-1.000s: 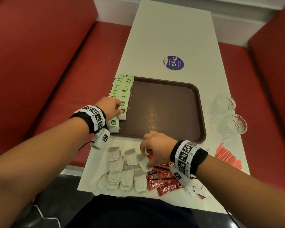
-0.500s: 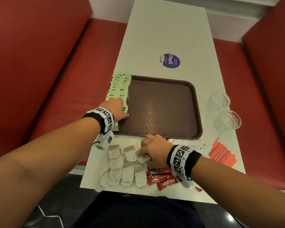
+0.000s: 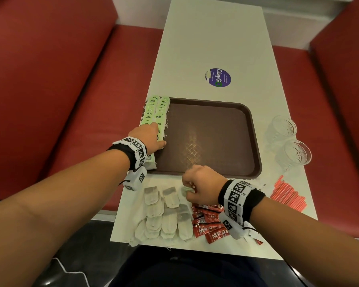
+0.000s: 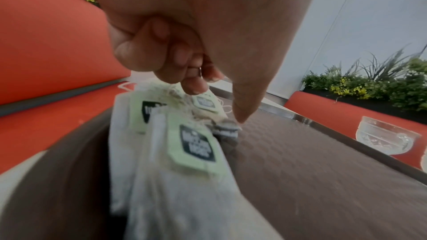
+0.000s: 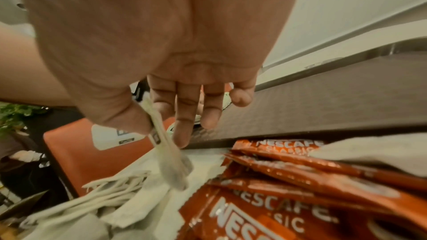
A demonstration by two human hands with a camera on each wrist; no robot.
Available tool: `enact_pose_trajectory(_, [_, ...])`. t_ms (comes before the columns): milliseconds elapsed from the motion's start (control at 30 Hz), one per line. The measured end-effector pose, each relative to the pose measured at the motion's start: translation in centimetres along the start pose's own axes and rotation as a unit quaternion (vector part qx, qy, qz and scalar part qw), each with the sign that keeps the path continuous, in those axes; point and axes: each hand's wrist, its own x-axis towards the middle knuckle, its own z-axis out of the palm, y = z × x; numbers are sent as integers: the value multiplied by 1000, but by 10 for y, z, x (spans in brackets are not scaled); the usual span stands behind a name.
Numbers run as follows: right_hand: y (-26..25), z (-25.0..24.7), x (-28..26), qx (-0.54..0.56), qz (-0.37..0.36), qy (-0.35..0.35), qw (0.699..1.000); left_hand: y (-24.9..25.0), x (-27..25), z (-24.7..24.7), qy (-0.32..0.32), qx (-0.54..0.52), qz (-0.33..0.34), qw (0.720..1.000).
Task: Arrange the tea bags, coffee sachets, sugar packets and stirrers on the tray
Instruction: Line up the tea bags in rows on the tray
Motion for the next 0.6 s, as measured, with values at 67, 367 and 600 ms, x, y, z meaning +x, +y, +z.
enact_pose_trajectory(67, [-1, -2, 2, 28, 8, 8, 1000, 0, -1, 1, -12, 1, 8, 1000])
enact_pose_trajectory(367, [0, -3, -2, 151, 60, 96, 982, 20, -55, -2, -25, -64, 153, 986])
enact_pose_trajectory(600, [1, -3, -8, 198, 66, 111, 972, 31, -107, 25, -161, 17, 256, 953])
